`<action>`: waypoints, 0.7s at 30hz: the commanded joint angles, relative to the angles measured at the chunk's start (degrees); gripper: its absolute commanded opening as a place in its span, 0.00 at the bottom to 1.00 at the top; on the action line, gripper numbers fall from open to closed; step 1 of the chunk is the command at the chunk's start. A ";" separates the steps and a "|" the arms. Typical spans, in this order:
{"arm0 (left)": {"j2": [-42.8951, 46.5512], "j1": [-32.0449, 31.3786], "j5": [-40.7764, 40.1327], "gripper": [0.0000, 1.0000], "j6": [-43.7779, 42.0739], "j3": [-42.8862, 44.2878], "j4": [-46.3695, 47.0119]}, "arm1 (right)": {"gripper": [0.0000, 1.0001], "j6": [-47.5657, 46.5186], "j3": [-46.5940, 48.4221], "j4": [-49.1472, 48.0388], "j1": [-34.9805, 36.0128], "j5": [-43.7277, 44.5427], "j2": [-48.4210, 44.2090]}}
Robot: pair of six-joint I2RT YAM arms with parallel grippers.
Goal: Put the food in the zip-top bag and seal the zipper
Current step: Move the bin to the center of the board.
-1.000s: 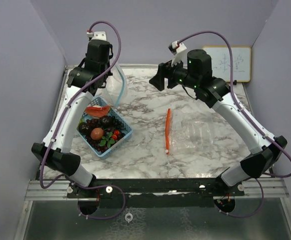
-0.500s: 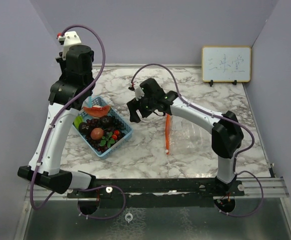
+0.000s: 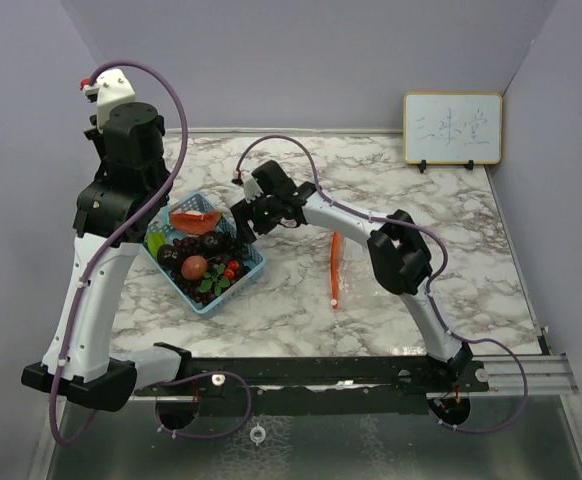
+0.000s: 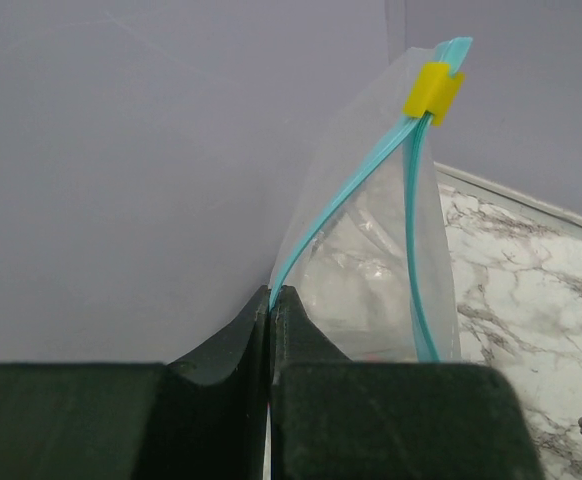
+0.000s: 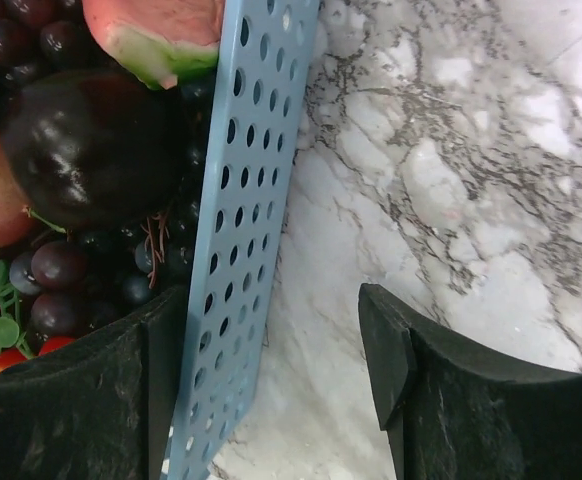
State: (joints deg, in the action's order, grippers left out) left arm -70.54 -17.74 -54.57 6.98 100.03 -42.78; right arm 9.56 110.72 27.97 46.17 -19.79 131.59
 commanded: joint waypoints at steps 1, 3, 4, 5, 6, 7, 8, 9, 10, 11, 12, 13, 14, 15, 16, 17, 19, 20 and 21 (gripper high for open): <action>0.52 0.07 -1.18 0.00 0.66 -1.37 0.70 | 0.67 1.37 3.52 -1.51 0.41 -4.97 2.85; 0.40 0.05 -1.07 0.00 0.59 -1.34 0.87 | 0.65 1.77 3.27 -1.55 0.41 -4.91 3.57; 0.21 0.06 -1.09 0.00 0.51 -1.28 0.99 | 0.63 2.12 2.86 -1.58 0.41 -4.16 3.69; 0.10 0.05 -1.07 0.00 0.49 -1.17 1.10 | 0.59 2.39 2.75 -1.49 0.41 -2.99 3.92; -0.01 0.07 -1.00 0.00 0.52 -1.14 1.26 | 0.53 2.73 2.94 -1.05 0.41 -1.18 4.24; -0.15 0.07 -0.80 0.00 0.57 -0.90 1.39 | 0.44 3.19 3.42 -0.44 0.39 1.12 4.61; -0.27 0.03 -0.55 0.00 0.62 -0.71 1.50 | 0.34 3.75 3.98 0.38 0.33 4.02 4.96; -0.49 0.07 -0.28 0.00 0.77 -0.51 1.56 | 0.24 4.23 4.63 1.25 0.32 7.06 5.15; -0.65 0.06 -0.01 0.00 0.83 -0.31 1.56 | 0.11 5.38 5.24 2.39 0.21 11.30 5.20; -0.80 0.03 0.14 0.00 0.84 -0.10 1.49 | 0.05 7.03 5.84 3.84 0.00 15.65 4.99; -1.01 0.07 0.08 0.00 0.82 0.12 1.35 | 0.03 8.36 6.02 4.76 -0.60 19.12 4.61; -1.12 0.05 -0.04 0.00 0.79 0.27 1.25 | 0.02 9.93 5.64 5.05 -1.56 21.41 3.90; -1.21 0.07 -0.09 0.00 0.83 0.52 1.29 | 0.02 11.61 4.75 4.92 -2.77 22.95 2.96; -1.32 0.07 -0.02 0.00 0.84 0.78 1.30 | 0.02 13.52 3.37 4.27 -4.23 24.16 1.72; -1.42 0.06 -0.03 0.00 0.84 0.97 1.30 | 0.02 15.38 1.97 3.64 -5.56 25.36 0.62; -1.56 0.01 -0.03 0.00 0.88 1.23 1.25 | 0.02 16.84 0.54 3.08 -7.05 26.33 -0.66; -1.81 0.07 0.25 0.00 1.14 1.61 1.18 | 0.02 18.31 -1.26 2.30 -9.31 28.70 -2.29; -1.94 0.07 0.55 0.00 1.35 1.65 1.09 | 0.02 18.76 -1.38 2.80 -10.29 30.10 -2.62; -2.15 0.06 0.90 0.00 1.63 1.66 1.01 | 0.02 18.96 -1.24 3.49 -11.20 31.11 -2.77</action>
State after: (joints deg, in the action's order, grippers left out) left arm -72.38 -17.74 -54.52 7.40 99.42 -42.48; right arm 22.35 111.28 29.45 42.28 -1.93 132.18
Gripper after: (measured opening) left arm 0.018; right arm 0.058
